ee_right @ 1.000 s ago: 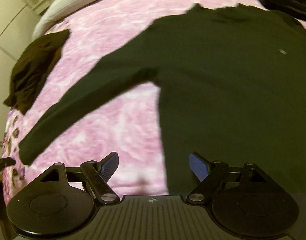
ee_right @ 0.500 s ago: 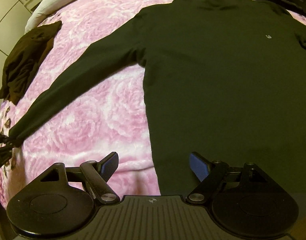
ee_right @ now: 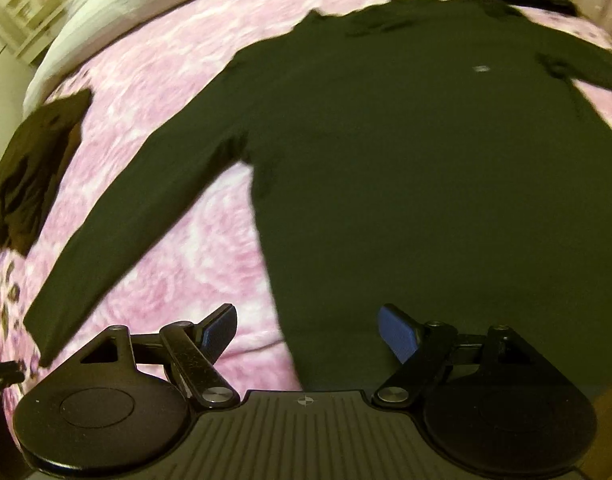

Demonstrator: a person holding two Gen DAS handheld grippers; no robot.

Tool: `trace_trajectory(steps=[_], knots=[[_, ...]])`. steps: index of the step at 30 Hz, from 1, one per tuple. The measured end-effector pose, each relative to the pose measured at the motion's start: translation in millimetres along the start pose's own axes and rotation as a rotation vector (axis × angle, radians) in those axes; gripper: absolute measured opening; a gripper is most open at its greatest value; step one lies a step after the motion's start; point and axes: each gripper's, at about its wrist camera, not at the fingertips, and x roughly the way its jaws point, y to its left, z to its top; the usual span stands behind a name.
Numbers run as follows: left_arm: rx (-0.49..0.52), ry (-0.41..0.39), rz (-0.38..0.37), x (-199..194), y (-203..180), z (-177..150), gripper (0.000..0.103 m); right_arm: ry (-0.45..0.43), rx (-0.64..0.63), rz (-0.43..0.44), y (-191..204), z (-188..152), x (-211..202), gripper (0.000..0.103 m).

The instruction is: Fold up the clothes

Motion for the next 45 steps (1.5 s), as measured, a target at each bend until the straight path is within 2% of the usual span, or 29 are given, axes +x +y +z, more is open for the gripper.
trace_trajectory(steps=[5, 6, 7, 8, 14, 17, 19, 21, 23, 25, 34, 39, 43, 45], knots=[[-0.042, -0.061, -0.004, -23, 1, 27, 0.026, -0.051, 0.086, -0.096, -32, -11, -41, 0.083], [-0.043, -0.074, -0.007, -27, 0, 36, 0.030, -0.067, 0.106, -0.116, -40, -14, -51, 0.094], [-0.037, -0.087, -0.011, -31, -1, 44, 0.032, -0.086, 0.123, -0.139, -48, -18, -61, 0.101], [-0.026, -0.097, -0.015, -33, -3, 52, 0.036, -0.105, 0.139, -0.161, -56, -21, -71, 0.103], [0.058, -0.152, -0.042, -51, -29, 98, 0.050, -0.167, 0.233, -0.266, -108, -43, -125, 0.103], [0.078, -0.176, -0.065, -61, -49, 118, 0.064, -0.152, 0.265, -0.313, -137, -52, -143, 0.103], [0.092, -0.193, -0.074, -67, -63, 129, 0.070, -0.123, 0.281, -0.329, -156, -57, -150, 0.103], [0.081, -0.195, -0.076, -71, -76, 139, 0.081, -0.072, 0.286, -0.327, -174, -61, -150, 0.103], [0.057, -0.192, -0.076, -74, -89, 147, 0.086, 0.000, 0.267, -0.318, -187, -65, -147, 0.103], [0.015, -0.174, -0.062, -76, -100, 155, 0.088, 0.031, 0.233, -0.290, -196, -67, -147, 0.103], [-0.105, -0.207, 0.014, -110, -136, 167, 0.094, -0.051, 0.058, -0.117, -195, -39, -156, 0.103], [-0.162, -0.234, 0.081, -127, -145, 159, 0.096, -0.074, -0.074, -0.086, -177, -18, -152, 0.103], [-0.220, -0.248, 0.142, -136, -143, 149, 0.096, -0.066, -0.135, -0.058, -164, -9, -145, 0.103], [-0.253, -0.241, 0.147, -139, -139, 144, 0.096, -0.058, -0.155, -0.066, -159, -8, -143, 0.103]])
